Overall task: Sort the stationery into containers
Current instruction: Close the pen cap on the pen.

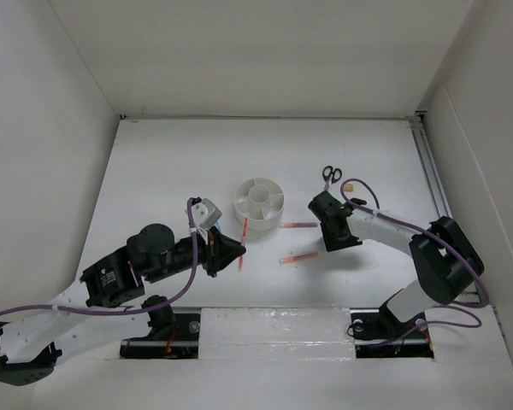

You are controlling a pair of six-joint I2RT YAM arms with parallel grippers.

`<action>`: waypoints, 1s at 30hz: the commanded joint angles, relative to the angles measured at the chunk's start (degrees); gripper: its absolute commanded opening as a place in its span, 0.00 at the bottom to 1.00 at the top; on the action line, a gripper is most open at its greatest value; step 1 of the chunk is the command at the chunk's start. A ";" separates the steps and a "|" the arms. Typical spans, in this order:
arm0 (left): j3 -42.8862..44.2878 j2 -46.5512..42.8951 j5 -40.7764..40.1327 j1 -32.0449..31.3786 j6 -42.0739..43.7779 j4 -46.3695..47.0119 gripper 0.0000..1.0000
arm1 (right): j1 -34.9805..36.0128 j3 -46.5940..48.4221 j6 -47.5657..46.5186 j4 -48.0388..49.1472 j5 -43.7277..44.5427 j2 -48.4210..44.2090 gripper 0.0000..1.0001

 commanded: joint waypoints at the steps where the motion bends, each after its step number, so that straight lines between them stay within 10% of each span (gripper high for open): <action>1: -0.30 -0.97 0.35 -0.19 0.58 2.66 0.00 | 1.29 0.08 19.99 -7.49 -2.55 1.60 0.48; 30: -0.82 -3.17 0.26 -0.19 0.58 3.18 0.00 | -4.51 2.71 9.11 -7.31 0.88 2.39 0.54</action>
